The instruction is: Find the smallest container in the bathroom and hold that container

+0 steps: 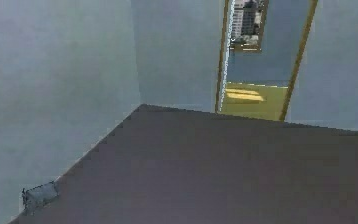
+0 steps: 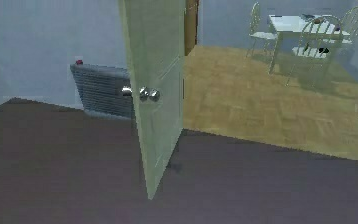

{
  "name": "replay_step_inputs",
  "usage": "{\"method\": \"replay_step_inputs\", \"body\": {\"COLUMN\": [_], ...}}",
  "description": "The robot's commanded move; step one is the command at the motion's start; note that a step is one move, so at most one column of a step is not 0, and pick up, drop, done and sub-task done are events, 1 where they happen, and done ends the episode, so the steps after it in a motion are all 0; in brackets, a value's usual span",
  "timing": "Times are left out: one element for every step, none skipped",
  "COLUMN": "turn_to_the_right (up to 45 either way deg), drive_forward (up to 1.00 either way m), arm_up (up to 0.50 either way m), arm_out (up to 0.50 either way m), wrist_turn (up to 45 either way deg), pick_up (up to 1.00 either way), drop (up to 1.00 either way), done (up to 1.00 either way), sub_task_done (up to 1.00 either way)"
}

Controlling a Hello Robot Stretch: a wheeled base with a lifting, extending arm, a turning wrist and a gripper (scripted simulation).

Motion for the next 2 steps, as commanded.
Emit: {"method": "replay_step_inputs", "body": {"turn_to_the_right": [3.0, 0.0], "drive_forward": [0.0, 0.2], "arm_up": [0.0, 0.0], "arm_out": [0.0, 0.0], "wrist_turn": [0.0, 0.0], "pick_up": [0.0, 0.0], "drop": [0.0, 0.0], "done": [0.0, 0.0], "sub_task_done": [0.0, 0.0]}}
